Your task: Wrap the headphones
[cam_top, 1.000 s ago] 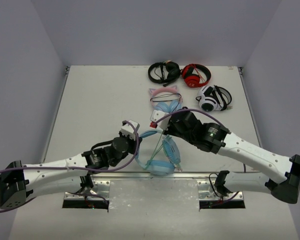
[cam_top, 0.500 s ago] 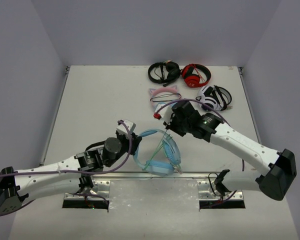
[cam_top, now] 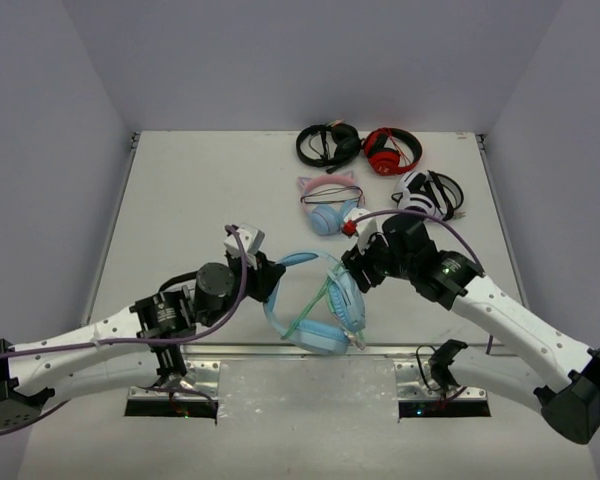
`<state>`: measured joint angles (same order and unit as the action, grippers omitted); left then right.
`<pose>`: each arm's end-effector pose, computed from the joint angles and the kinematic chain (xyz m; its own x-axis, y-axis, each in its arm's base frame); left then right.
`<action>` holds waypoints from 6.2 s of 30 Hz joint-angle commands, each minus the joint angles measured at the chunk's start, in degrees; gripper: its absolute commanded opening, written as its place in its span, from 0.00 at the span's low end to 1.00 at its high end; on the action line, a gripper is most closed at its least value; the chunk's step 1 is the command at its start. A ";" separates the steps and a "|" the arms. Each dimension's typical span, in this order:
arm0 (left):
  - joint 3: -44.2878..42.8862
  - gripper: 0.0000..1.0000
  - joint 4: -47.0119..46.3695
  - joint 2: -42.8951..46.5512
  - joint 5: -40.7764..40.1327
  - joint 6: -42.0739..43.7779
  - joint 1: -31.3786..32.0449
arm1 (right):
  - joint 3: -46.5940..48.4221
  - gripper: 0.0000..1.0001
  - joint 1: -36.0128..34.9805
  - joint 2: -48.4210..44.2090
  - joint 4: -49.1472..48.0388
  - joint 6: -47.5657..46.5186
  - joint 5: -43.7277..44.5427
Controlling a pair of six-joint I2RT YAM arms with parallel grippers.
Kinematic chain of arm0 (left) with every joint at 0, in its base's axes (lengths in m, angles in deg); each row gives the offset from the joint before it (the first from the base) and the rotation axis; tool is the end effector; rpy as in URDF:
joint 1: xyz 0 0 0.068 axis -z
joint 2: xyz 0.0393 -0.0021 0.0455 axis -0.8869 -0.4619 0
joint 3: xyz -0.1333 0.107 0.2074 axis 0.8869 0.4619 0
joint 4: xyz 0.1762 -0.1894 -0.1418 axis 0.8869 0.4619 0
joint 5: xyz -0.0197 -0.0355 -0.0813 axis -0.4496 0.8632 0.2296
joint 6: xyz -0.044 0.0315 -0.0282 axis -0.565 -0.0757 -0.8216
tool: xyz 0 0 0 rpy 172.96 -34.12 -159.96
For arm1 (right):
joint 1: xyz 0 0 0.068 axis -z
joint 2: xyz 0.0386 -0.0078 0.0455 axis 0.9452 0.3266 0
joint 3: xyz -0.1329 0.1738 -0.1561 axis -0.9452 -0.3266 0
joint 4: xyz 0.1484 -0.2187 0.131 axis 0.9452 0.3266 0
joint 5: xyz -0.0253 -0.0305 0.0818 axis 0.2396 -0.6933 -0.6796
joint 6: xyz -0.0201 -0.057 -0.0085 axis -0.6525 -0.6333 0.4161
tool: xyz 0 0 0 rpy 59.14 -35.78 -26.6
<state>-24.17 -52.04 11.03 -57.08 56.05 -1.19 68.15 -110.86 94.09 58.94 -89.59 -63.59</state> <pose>0.1239 -0.1867 0.2831 -0.3355 -0.0483 -0.9408 0.5201 0.8232 -0.2277 0.1954 0.1720 0.2651 -0.4536 -0.4068 -0.7930 -0.7310 0.6788 0.0699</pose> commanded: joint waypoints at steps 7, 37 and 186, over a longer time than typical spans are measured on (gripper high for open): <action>-16.85 0.00 0.92 -8.77 6.99 -0.92 -2.32 | -8.61 0.69 7.04 -4.69 -6.99 10.26 -0.04; -21.95 0.00 0.92 -26.26 34.23 17.99 -12.78 | 20.28 0.90 12.76 -13.33 24.21 22.32 5.98; -22.12 1.00 39.79 -4.55 -33.62 -21.42 -5.01 | 13.27 0.99 47.39 -16.88 19.89 17.91 -10.84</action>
<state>-43.60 -8.57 9.81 -87.84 30.39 -1.69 83.91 -63.43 79.66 70.26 -74.09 -69.99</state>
